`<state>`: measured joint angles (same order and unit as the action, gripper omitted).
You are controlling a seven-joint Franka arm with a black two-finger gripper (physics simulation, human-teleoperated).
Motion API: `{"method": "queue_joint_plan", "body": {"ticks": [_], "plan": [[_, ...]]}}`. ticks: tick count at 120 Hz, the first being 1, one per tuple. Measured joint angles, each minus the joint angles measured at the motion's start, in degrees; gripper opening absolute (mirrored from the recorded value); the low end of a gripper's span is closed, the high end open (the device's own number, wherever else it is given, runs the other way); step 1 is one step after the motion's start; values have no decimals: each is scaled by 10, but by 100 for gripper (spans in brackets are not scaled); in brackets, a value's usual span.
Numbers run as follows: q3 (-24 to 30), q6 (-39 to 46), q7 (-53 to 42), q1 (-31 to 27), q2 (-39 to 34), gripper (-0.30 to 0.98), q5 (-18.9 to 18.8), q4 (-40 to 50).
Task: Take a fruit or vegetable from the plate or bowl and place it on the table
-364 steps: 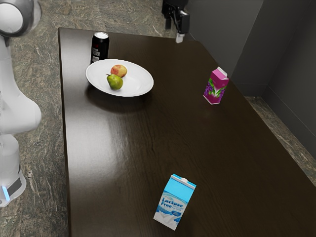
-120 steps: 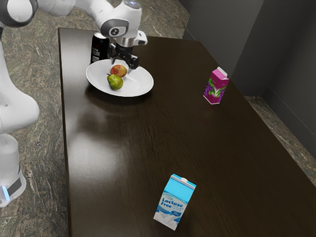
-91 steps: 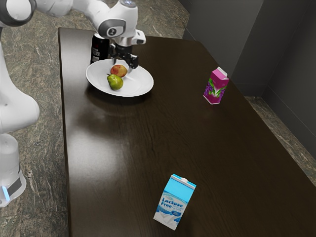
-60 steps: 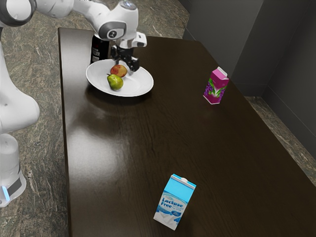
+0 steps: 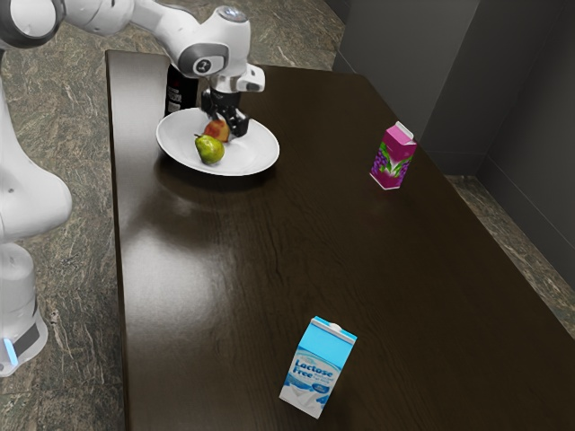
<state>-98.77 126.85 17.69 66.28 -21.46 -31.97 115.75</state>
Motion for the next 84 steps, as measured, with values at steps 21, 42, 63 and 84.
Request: {"method": "queue_joint_plan", "body": {"ticks": [21,42,63,84], "plan": [[39,-5,-7,-29,-1,29,0,1],[153,-24,-12,-112,-4,26,2,-2],[343,-53,-15,-174,-9,24,22,-2],[419,-73,-10,-78,-3,23,52,1]]}}
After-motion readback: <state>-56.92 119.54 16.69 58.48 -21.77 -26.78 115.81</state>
